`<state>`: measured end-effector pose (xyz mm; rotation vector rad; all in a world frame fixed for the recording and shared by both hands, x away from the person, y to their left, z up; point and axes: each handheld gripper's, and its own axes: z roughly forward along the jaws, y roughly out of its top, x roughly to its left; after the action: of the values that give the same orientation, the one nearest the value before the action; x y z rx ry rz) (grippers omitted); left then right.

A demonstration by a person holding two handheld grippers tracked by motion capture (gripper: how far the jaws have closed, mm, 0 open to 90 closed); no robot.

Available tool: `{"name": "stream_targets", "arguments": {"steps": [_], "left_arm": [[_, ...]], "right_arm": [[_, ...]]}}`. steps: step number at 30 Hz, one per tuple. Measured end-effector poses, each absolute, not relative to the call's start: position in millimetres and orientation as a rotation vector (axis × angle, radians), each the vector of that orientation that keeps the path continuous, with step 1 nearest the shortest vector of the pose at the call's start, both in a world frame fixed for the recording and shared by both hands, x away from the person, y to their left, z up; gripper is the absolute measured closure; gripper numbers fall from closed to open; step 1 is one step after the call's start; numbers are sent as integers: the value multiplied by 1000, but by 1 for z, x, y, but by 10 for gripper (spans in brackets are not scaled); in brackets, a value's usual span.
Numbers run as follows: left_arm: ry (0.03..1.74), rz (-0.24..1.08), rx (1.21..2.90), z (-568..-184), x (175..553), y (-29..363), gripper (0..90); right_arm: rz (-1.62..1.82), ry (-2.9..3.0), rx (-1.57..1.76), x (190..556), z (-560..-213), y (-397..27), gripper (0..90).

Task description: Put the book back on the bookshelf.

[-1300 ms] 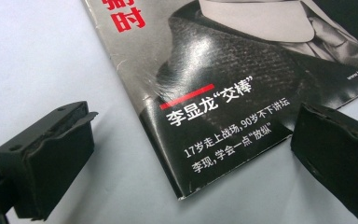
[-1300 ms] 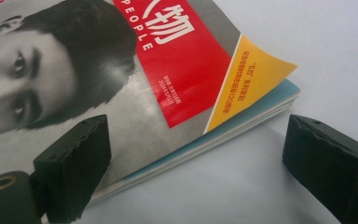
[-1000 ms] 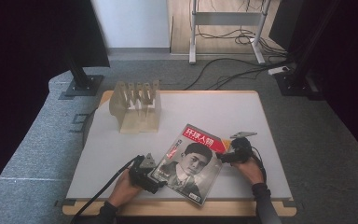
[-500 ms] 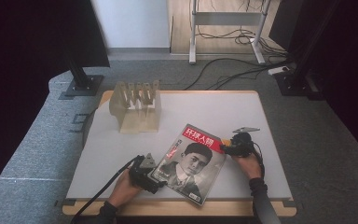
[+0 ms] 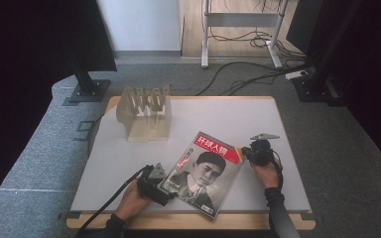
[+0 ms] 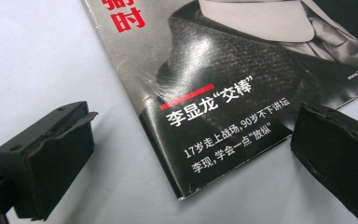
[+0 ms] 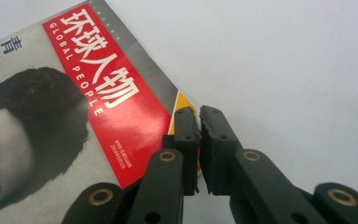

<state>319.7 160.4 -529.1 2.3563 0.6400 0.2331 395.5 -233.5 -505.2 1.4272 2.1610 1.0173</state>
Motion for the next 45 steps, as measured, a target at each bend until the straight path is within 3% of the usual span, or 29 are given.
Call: {"name": "stream_targets", "arguments": {"steps": [12, 33, 45], "left_arm": [[639, 233, 2356, -529, 320, 160, 0], [657, 218, 2365, -527, 320, 160, 2], [645, 165, 2338, -506, 339, 156, 75]], "right_arm": [[1050, 2193, 1351, 391, -482, -225, 862], [1099, 2245, 1098, 382, -403, -190, 867], [1101, 2213, 986, 379, -362, -178, 867]]}}
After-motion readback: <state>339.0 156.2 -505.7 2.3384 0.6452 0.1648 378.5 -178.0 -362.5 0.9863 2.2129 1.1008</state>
